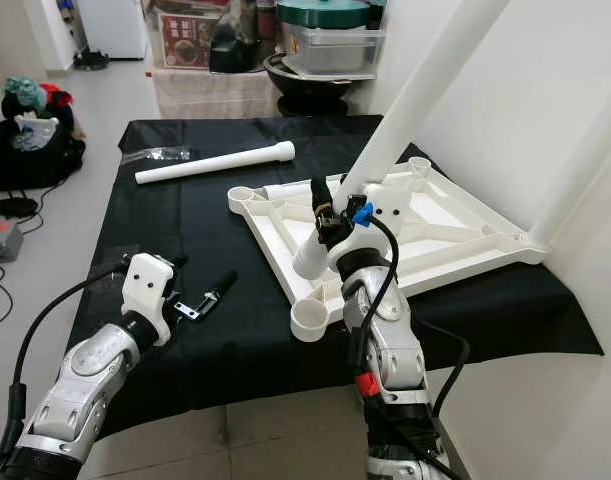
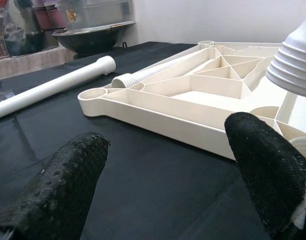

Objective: Building children table

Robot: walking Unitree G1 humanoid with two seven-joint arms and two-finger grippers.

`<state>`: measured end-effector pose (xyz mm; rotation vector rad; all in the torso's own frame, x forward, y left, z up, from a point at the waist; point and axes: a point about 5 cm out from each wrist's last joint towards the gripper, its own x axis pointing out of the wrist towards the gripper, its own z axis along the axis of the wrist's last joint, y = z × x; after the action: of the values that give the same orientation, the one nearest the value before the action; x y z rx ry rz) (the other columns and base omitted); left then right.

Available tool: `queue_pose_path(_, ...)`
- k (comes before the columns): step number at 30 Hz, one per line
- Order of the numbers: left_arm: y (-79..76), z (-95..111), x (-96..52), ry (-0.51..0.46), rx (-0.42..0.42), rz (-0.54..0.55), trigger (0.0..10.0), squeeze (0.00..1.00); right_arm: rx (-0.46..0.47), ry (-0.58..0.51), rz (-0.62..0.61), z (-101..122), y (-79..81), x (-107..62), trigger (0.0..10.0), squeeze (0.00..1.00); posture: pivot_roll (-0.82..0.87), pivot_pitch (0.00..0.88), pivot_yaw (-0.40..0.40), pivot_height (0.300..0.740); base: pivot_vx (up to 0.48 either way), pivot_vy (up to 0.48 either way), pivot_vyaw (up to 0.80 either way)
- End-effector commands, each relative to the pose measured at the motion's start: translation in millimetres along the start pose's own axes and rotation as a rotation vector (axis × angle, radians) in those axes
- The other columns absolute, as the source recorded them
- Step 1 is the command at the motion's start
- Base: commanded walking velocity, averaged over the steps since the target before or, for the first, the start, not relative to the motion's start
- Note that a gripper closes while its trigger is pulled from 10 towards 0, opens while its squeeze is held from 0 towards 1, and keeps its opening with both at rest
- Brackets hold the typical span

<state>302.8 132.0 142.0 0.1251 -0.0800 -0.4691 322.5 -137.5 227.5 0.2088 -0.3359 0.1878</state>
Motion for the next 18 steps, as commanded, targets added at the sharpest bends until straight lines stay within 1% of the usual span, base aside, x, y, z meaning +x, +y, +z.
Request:
queue_pose_path(1, 1.2, -7, -2.6, 0.022, -0.001, 0.009, 10.0, 0.0, -0.014, -0.001, 0.002, 1, 3.8, -3.4, 10.0, 0.0, -0.02, 0.0, -0.049, 0.74, 0.0, 0.0, 0.0)
queue_pose_path(3, -3.4, -6, 0.3, 0.014, -0.003, -0.004, 10.0, 0.0, -0.023, 0.013, 0.003, -2, 3.9, -4.0, 10.0, 0.0, -0.02, 0.0, -0.054, 0.74, 0.0, 0.0, 0.0)
queue_pose_path(8, -5.1, 1, 6.2, -0.013, -0.001, -0.006, 10.0, 0.0, -0.027, 0.009, 0.012, -1, 5.0, -0.8, 10.0, 0.0, -0.01, 0.0, -0.067, 0.74, 0.0, 0.0, 0.0)
queue_pose_path(14, -3.4, -6, 0.4, 0.01, -0.01, 0.013, 10.0, 0.0, -0.022, 0.015, 0.012, -4, 6.9, -2.9, 10.0, 0.0, 0.0, 0.0, -0.066, 0.74, 0.0, 0.0, 0.0)
queue_pose_path(15, -6.3, -2, 5.9, -0.007, -0.002, -0.015, 10.0, 0.0, -0.031, 0.015, 0.015, -4, 7.2, -1.5, 10.0, 0.0, -0.02, 0.0, -0.05, 0.74, 0.0, 0.0, 0.0)
queue_pose_path(18, -6.3, 0, 7.5, -0.011, 0.0, -0.017, 10.0, 0.0, -0.034, 0.011, 0.016, -3, 7.2, -1.1, 10.0, 0.0, -0.02, 0.0, -0.047, 0.74, 0.0, 0.0, 0.0)
